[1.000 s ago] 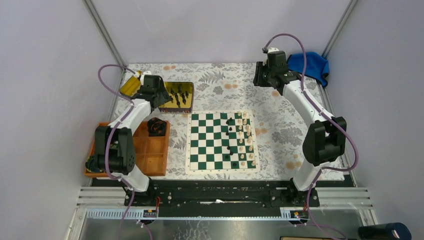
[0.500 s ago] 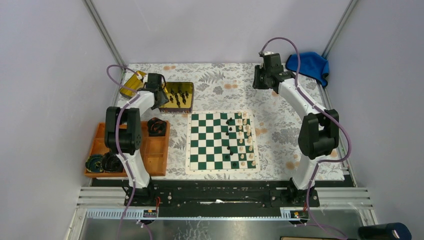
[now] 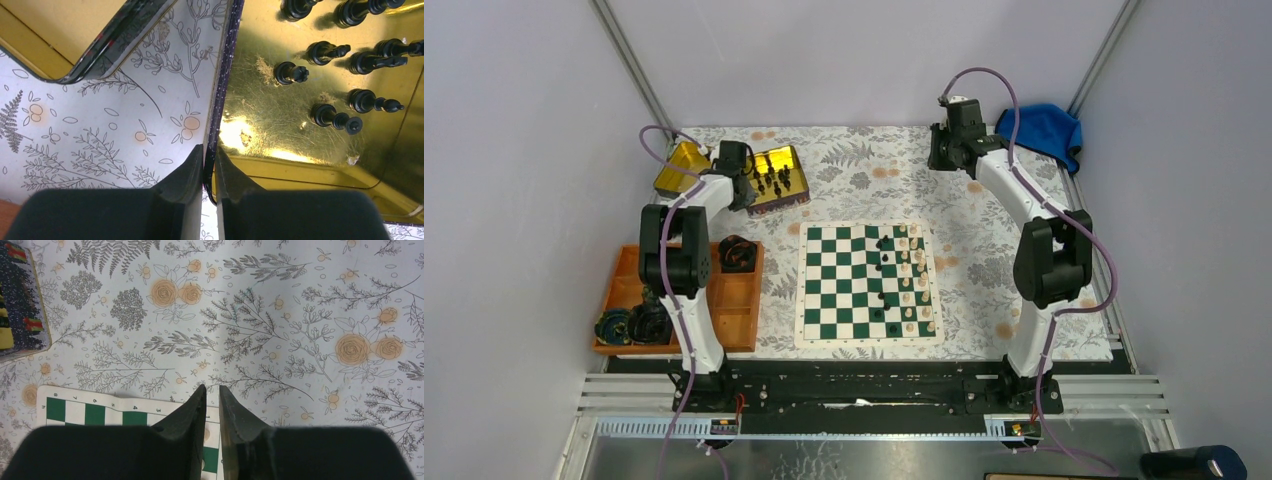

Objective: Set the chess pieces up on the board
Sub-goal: Move the storage box to the center of the board.

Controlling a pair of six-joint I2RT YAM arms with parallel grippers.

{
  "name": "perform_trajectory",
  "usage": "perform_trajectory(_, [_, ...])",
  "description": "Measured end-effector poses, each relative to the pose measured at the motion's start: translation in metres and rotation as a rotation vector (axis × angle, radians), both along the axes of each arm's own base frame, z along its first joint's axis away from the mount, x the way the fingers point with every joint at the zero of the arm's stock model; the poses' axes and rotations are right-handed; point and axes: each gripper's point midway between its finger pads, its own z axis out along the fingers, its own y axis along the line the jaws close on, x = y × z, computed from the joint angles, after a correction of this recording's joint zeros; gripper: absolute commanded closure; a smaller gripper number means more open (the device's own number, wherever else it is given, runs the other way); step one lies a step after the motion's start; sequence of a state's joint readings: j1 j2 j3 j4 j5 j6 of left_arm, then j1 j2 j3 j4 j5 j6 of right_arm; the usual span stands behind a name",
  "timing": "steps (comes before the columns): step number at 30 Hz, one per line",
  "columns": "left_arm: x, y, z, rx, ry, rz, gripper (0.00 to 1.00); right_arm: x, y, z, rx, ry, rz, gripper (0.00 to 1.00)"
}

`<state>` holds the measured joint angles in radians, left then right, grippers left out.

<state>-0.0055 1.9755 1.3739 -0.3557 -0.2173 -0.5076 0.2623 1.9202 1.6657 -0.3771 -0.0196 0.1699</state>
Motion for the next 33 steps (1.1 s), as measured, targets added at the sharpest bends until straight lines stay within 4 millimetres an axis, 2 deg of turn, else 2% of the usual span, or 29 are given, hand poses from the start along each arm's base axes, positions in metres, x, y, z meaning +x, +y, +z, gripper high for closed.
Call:
perform_trajectory(8, [0.019,0.000,0.002,0.006,-0.009,-0.008,0.80,0.007,0.002,0.000,0.001,-0.005,0.000,0.79])
perform_trajectory(13, [0.021,0.001,0.002,0.017,-0.006,-0.024,0.81,0.007,0.002,0.000,0.002,-0.002,-0.001,0.70])
perform_trajectory(15, [0.021,0.001,0.002,0.022,-0.003,-0.032,0.86,0.007,0.002,-0.001,0.001,-0.001,-0.001,0.70])
perform_trajectory(18, [0.020,0.001,0.001,0.027,-0.003,-0.044,1.00,0.007,0.002,-0.001,0.001,0.000,-0.001,0.70])
perform_trajectory(23, [0.017,0.000,0.000,0.026,0.000,-0.067,1.00,0.007,0.002,-0.001,0.002,0.000,-0.002,0.72])
perform_trajectory(28, [0.018,-0.014,0.001,0.040,0.002,-0.119,1.00,0.007,0.000,-0.001,0.000,0.000,-0.012,0.78])
perform_trajectory(33, [0.021,-0.047,0.003,0.057,0.012,-0.213,1.00,0.009,-0.012,-0.003,-0.041,-0.007,-0.071,0.82])
